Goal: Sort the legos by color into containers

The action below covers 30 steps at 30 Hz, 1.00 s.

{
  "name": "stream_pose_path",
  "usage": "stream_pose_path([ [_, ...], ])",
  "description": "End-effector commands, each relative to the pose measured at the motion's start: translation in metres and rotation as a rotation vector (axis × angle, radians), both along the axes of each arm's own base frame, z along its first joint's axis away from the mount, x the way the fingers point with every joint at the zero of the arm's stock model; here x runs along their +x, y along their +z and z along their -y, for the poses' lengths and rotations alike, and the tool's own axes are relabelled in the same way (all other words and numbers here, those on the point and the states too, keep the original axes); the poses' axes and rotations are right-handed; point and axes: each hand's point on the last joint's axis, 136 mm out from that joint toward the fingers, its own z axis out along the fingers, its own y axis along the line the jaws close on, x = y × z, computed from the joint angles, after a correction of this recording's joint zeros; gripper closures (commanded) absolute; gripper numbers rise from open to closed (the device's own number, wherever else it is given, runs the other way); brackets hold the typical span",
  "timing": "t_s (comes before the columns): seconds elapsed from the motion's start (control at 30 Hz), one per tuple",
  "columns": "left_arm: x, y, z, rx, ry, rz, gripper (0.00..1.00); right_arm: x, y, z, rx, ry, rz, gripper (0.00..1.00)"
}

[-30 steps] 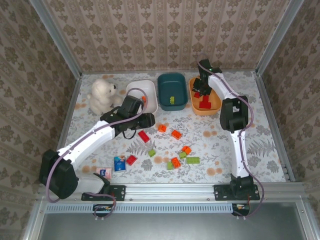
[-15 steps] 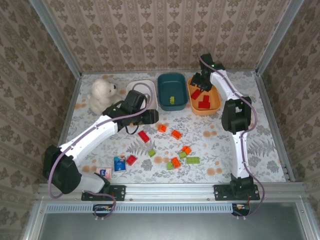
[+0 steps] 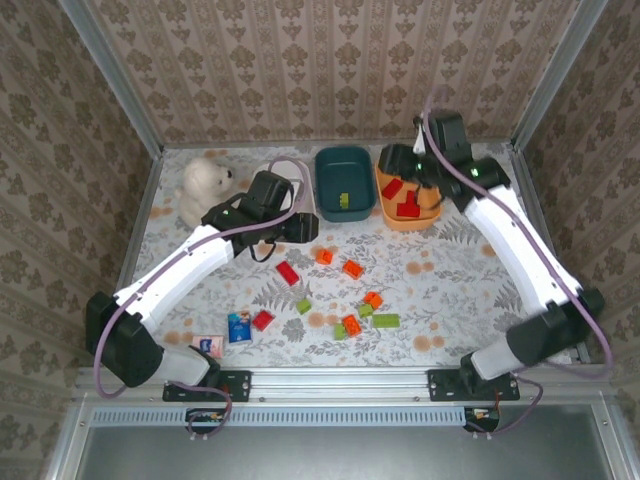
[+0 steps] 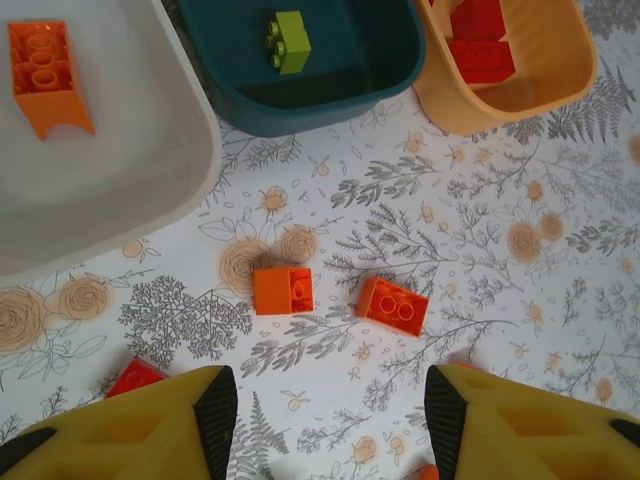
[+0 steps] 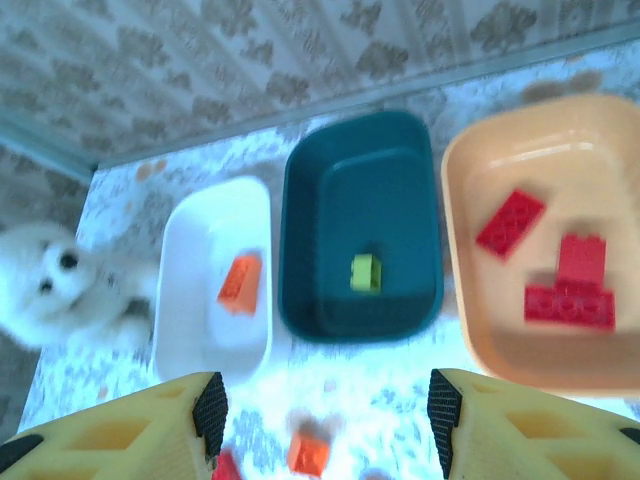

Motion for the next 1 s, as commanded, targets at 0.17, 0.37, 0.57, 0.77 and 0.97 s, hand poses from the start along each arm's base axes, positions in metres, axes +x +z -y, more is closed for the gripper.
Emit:
stream_pose_path([
  [0.17,-0.006,-0.041,-0.01,0.073,0.135,-0.12,0.41,-0.121,-0.071,-0.009,0.023,0.133,-0.146,0.41],
  [0.37,0.007,-0.077,0.012,-0.012,0.34,-0.285,0.4,-0.162,-0.107,-0.02,0.041,0.234,-0.231,0.4],
  [0.57,0.02,-0.109,0.031,0.188,0.264,-0.297,0.33,-0.172,-0.119,-0.021,0.01,0.288,-0.265,0.36],
  [0.77,0.027,-0.136,0.033,0.345,0.129,-0.282,0.19,-0.173,-0.118,-0.02,0.005,0.295,-0.264,0.34],
  [0.97,0.028,-0.155,0.042,0.401,0.005,-0.286,0.15,-0.173,-0.119,-0.019,0.007,0.289,-0.268,0.33],
])
